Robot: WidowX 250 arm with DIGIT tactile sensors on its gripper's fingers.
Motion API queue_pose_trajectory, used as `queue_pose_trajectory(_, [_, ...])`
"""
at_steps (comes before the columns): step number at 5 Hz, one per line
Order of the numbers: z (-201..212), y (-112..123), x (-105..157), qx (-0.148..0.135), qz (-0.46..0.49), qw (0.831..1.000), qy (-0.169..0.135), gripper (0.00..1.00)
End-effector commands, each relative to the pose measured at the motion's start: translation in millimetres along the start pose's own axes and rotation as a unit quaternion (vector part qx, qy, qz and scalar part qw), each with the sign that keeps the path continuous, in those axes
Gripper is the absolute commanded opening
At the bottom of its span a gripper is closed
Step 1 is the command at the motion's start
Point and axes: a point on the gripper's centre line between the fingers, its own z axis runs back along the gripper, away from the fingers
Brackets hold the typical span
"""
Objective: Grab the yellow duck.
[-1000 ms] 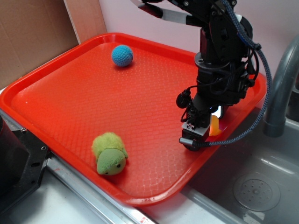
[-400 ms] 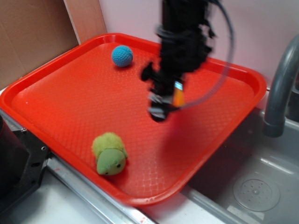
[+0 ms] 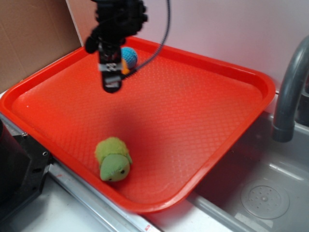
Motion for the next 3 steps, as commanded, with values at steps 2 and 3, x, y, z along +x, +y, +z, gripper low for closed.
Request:
queue_pose_trajectory(2, [46.5,5.9,-51.7,-0.044,0.301,0.952,-0.043,0.00])
queue_pose_trajectory(3, [45.4,4.4,-49.2,-0.051,0.285,0.954,-0.073,0.00])
